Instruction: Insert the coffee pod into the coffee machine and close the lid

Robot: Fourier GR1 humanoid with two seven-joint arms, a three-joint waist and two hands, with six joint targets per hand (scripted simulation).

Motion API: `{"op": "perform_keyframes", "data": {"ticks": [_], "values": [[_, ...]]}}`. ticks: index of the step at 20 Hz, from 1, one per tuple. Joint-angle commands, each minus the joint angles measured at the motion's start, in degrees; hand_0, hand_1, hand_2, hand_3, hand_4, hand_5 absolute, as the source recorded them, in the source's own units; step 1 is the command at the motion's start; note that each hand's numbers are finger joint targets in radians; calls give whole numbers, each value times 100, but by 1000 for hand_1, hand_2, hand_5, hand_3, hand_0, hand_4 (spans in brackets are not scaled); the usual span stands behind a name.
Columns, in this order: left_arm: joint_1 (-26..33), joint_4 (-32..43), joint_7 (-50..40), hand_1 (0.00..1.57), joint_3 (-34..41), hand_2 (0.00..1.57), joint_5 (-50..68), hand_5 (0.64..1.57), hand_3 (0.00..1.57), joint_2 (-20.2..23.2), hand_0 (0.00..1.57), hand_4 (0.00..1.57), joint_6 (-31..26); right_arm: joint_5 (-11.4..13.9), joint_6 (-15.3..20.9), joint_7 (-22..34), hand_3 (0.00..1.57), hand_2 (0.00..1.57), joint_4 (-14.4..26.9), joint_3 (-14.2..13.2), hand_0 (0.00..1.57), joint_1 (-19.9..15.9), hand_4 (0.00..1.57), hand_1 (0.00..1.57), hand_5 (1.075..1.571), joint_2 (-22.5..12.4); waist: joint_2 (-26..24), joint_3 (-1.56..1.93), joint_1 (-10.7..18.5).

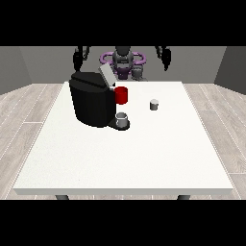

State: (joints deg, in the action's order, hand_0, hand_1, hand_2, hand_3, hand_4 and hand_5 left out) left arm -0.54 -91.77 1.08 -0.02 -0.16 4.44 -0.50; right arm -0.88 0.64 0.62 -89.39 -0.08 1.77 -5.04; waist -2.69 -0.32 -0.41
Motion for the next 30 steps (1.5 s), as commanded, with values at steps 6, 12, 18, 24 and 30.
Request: {"op": "perform_keyframes", "data": {"ticks": [6, 12, 18, 24, 30], "values": [[166, 3, 558, 0, -165, 0, -9, 1571, 0, -168, 0, 264, -229, -7, -297, 169, 0, 0, 68, -112, 0, 19, 128, 0, 1571, -131, 0, 32, 20], [-521, 570, 586, 0, 171, 0, -711, 1571, 0, 533, 0, 0, -48, -112, 340, -1002, 0, 0, 106, -387, 0, -179, 145, 0, 1571, 343, 497, 34, -363], [-1310, 1327, 62, 0, 602, 0, -367, 1571, 0, 1062, 0, 0, -668, 34, 481, -895, 0, 0, 161, -307, 0, -504, 177, 0, 1571, 368, 751, 32, -425], [-1965, 2566, 363, 0, 940, 0, -527, 1571, 0, 1440, 0, 0, -725, 75, 706, -630, 0, 0, -218, 167, 0, -640, 192, 0, 1571, 497, 1116, 29, -759], [-2519, 3205, 57, 0, 819, 0, -806, 1571, 0, 1391, 0, 0, -604, -108, 514, -465, 0, 0, 120, -134, 0, -993, 259, 0, 1571, 417, 1213, 32, -720]]}}
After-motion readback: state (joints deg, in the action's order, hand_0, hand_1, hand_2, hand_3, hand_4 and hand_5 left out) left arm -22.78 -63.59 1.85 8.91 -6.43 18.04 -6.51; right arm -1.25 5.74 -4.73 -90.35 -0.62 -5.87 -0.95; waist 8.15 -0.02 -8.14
